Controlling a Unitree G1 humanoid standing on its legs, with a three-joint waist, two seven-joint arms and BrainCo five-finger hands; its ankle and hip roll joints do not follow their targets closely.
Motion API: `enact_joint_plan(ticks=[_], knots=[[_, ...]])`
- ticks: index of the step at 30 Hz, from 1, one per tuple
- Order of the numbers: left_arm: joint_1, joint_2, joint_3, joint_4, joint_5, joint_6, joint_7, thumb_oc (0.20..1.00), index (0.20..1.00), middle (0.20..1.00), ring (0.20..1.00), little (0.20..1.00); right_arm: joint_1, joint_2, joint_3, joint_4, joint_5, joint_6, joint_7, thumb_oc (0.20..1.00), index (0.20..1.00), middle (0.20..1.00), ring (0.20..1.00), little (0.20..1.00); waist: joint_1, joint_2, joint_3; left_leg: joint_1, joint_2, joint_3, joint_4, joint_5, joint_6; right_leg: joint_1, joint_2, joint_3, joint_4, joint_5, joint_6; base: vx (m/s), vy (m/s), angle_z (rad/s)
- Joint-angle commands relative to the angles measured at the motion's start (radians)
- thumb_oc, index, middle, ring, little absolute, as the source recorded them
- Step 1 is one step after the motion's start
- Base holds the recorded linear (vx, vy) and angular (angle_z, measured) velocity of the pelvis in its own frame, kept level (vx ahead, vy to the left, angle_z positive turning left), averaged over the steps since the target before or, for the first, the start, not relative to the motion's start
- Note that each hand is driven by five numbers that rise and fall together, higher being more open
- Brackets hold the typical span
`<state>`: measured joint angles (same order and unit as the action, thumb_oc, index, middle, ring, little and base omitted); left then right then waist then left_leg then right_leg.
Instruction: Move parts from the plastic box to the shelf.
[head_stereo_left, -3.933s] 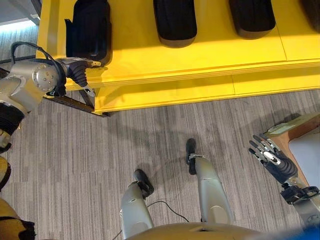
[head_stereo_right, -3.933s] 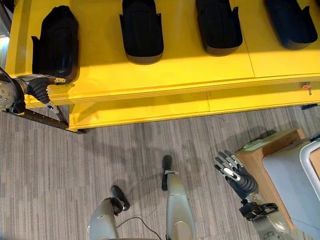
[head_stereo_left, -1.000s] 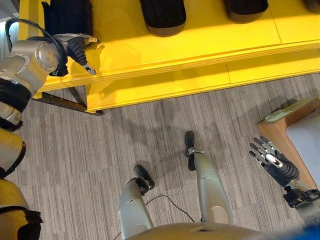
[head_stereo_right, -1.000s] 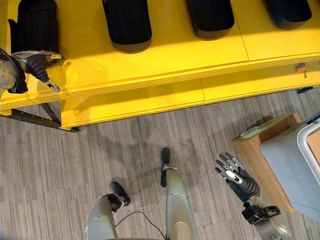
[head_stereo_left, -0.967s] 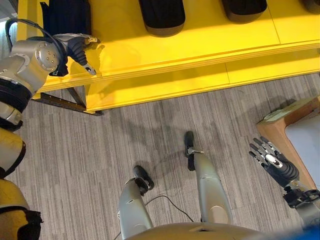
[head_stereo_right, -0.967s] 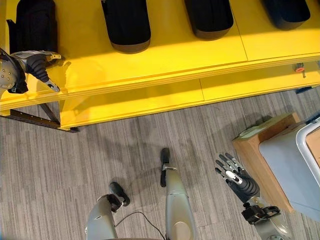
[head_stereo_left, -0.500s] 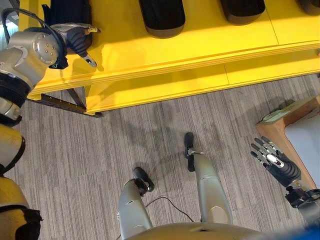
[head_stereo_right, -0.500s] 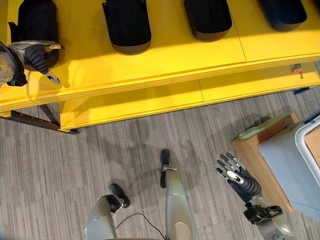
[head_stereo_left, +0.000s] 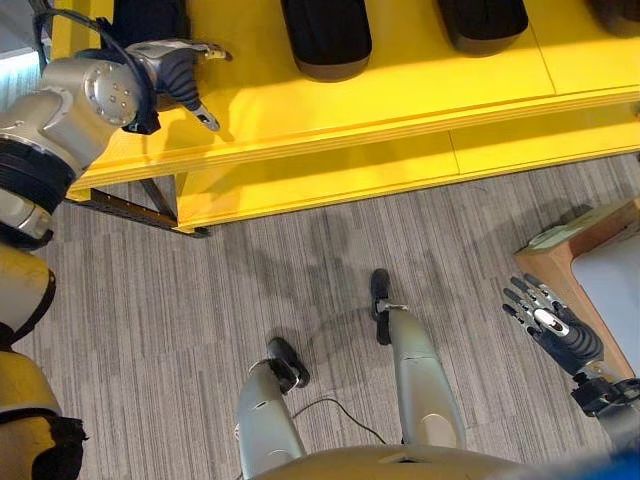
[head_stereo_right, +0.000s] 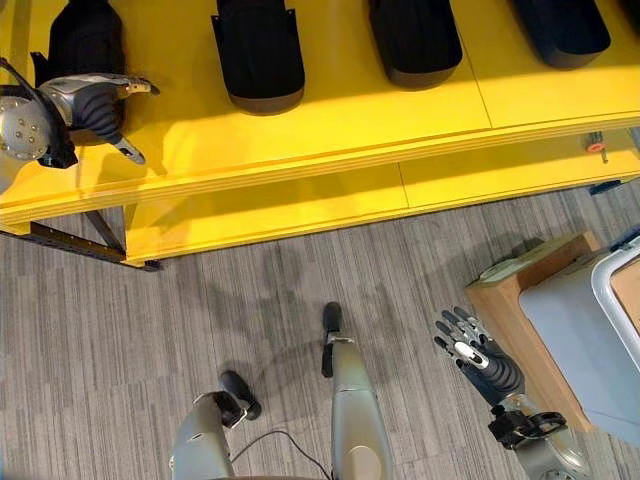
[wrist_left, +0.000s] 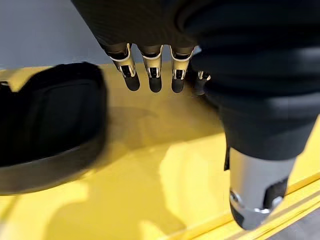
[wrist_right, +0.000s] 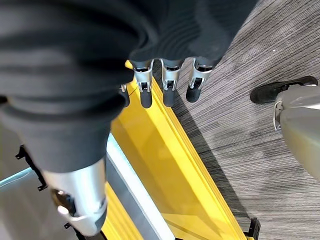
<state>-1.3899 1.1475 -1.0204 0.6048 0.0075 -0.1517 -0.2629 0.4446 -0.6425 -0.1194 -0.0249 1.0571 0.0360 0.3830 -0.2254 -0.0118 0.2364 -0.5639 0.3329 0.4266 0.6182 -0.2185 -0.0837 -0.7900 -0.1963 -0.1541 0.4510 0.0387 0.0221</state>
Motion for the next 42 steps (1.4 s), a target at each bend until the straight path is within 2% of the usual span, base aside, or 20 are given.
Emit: enact_joint_plan(ticks=[1,3,8,10,13,21,27,42], knots=[[0.001,0.061,0.124,-0.07,-0.131,-0.046,0.052,1.0,1.0,1.0,1.0,1.0,0.051,-0.061,-0.044,-0.061,0.009,-0.066,0.005,1.0,1.0,1.0,1.0,1.0,0.008,0.005,-0.011,-0.022,0.135,-0.153,-0.174,0.247,-0.123,0.089,-0.119,0.082,-0.015,0.09,0.193,0.0,0.0,0.0],[0.038,0.077,0.154,-0.1,-0.177,-0.062,0.067,1.0,1.0,1.0,1.0,1.0,0.049,-0.063,-0.037,-0.068,0.001,-0.074,0.005,1.0,1.0,1.0,1.0,1.0,0.01,0.008,-0.007,0.001,0.132,-0.153,-0.177,0.247,-0.126,0.119,-0.12,0.08,-0.022,0.089,0.193,0.0,0.002,-0.02],[0.072,0.139,0.152,-0.164,-0.173,-0.073,0.054,1.0,1.0,1.0,1.0,1.0,0.045,-0.062,-0.034,-0.081,-0.013,-0.082,0.014,1.0,1.0,1.0,1.0,1.0,0.016,0.006,0.002,0.037,0.13,-0.154,-0.184,0.245,-0.13,0.16,-0.122,0.079,-0.032,0.087,0.194,0.0,0.002,0.01],[0.157,0.168,0.212,-0.21,-0.199,-0.079,0.058,1.0,1.0,1.0,1.0,1.0,0.036,-0.049,-0.029,-0.083,-0.023,-0.092,0.013,1.0,1.0,1.0,1.0,1.0,0.023,0.0,0.006,0.069,0.125,-0.153,-0.191,0.246,-0.133,0.196,-0.122,0.077,-0.045,0.087,0.197,0.0,0.003,0.02],[0.211,0.196,0.231,-0.259,-0.172,-0.075,0.037,1.0,1.0,1.0,1.0,1.0,0.036,-0.049,-0.029,-0.089,-0.027,-0.092,0.015,1.0,1.0,1.0,1.0,1.0,0.024,-0.004,0.011,0.099,0.124,-0.154,-0.199,0.246,-0.134,0.231,-0.121,0.075,-0.056,0.086,0.199,0.0,0.003,0.02],[0.295,0.209,0.264,-0.236,-0.083,-0.065,0.016,1.0,1.0,1.0,1.0,1.0,0.032,-0.052,-0.031,-0.096,-0.028,-0.083,0.015,1.0,1.0,1.0,1.0,1.0,0.023,-0.016,0.017,0.121,0.131,-0.152,-0.192,0.245,-0.137,0.257,-0.115,0.078,-0.058,0.083,0.201,0.0,0.001,0.0],[0.367,0.211,0.299,-0.217,0.011,-0.045,-0.023,1.0,1.0,1.0,1.0,1.0,0.055,-0.035,-0.025,-0.085,-0.007,-0.05,0.024,1.0,1.0,1.0,1.0,1.0,0.025,-0.019,0.001,0.1,0.143,-0.15,-0.183,0.247,-0.137,0.233,-0.108,0.078,-0.056,0.084,0.199,-0.02,-0.003,-0.02],[0.512,0.194,0.424,-0.101,0.171,-0.013,-0.043,1.0,1.0,1.0,1.0,1.0,0.081,-0.036,-0.05,-0.087,0.006,-0.021,0.028,1.0,1.0,1.0,1.0,1.0,0.024,-0.014,-0.005,0.075,0.154,-0.144,-0.179,0.252,-0.134,0.192,-0.1,0.081,-0.037,0.08,0.195,0.0,0.0,-0.01]])
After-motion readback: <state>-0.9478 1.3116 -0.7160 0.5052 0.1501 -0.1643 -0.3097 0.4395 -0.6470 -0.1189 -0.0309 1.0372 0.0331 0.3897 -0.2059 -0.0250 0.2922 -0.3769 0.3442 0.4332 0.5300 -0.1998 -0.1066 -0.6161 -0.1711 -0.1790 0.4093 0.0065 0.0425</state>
